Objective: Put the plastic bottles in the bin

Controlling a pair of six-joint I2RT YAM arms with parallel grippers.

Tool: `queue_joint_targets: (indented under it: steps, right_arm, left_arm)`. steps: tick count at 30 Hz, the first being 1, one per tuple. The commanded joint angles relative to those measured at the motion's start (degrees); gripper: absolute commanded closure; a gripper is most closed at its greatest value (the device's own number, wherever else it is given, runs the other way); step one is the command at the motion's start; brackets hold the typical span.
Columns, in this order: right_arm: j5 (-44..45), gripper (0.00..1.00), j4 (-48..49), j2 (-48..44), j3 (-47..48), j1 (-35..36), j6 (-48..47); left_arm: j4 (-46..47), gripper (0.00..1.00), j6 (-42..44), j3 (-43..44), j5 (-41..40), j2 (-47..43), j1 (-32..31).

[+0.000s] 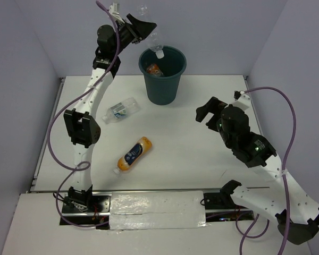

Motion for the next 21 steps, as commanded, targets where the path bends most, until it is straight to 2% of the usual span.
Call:
queue_joint_targets:
  steps: [1, 4, 7, 8, 15, 21]
  right_arm:
    - [2.34, 0.0, -2.33, -1.8, -0.22, 0.38, 1.43]
    - [2.07, 0.0, -2.86, -1.8, -0.32, 0.46, 1.78]
    - [2.08, 0.0, -2.16, -1.45, -0.75, 0.46, 1.61]
    - [2.07, 0.0, -1.9, -1.01, -0.67, 0.46, 1.61]
    - [0.14, 0.0, -0.05, 0.22, -1.37, 0.55, 1.34]
    - [0.58, 0.0, 1.09, -0.04, -3.13, 0.55, 0.73]
  left_arm:
    - [10.59, 0.31, -5.07, 2.13, -0.46, 3.38, 0.57]
    - [12.44, 0.3, -6.83, 3.09, -1.34, 7.33, -0.13]
    - [9.99, 0.05, -4.74, 3.63, -0.46, 9.98, -1.36]
    - [9.12, 0.01, -3.69, 2.58, 0.15, 9.81, -1.97]
    - [1.39, 0.01, 6.67, -2.26, 2.09, 1.64, -2.15]
    - [-8.37, 0.01, 17.48, -14.1, -3.34, -14.51, -2.07]
